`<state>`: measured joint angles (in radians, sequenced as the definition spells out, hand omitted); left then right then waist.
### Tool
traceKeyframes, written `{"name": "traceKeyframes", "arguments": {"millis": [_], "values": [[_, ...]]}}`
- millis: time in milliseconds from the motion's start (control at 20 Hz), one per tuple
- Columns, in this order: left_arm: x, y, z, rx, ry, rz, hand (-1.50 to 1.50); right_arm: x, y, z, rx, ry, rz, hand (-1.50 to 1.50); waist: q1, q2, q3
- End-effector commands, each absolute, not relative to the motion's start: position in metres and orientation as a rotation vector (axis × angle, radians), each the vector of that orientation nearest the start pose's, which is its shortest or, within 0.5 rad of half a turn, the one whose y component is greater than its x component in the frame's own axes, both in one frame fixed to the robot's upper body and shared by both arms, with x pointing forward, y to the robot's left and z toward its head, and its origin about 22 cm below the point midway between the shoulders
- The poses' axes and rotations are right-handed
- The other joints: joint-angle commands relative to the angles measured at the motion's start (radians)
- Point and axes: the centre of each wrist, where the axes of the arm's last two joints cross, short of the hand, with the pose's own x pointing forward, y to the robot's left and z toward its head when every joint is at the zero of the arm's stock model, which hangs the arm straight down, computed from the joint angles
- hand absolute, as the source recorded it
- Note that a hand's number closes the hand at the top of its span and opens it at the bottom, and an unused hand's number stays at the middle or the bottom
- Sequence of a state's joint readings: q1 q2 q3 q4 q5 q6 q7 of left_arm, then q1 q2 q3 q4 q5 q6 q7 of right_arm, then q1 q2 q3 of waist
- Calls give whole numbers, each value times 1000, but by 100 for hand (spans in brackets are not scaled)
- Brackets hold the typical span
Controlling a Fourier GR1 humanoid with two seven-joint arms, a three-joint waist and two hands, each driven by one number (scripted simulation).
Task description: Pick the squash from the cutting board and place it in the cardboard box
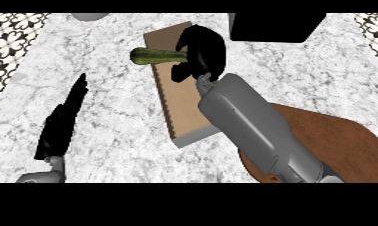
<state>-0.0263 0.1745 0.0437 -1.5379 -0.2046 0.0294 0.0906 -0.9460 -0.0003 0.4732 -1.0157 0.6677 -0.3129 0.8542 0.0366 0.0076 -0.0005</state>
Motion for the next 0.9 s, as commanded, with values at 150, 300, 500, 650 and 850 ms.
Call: {"name": "traceKeyframes", "arguments": {"millis": [150,300,500,650,850], "values": [[256,299,8,366,-1472,-205,0,389,-21,98,-769,-1387,599,-150,0,1,0],[246,281,8,354,-1463,-227,0,395,-26,102,-722,-1476,460,-150,13,4,1],[249,272,8,344,-1457,-212,0,396,-31,109,-731,-1579,194,-150,-2,2,1],[255,286,15,370,-1446,-195,0,394,-44,108,-661,-1622,66,-150,-22,-1,1],[244,286,0,400,-1437,-190,0,387,-62,113,-572,-1684,-117,-150,-32,-4,1]]}}
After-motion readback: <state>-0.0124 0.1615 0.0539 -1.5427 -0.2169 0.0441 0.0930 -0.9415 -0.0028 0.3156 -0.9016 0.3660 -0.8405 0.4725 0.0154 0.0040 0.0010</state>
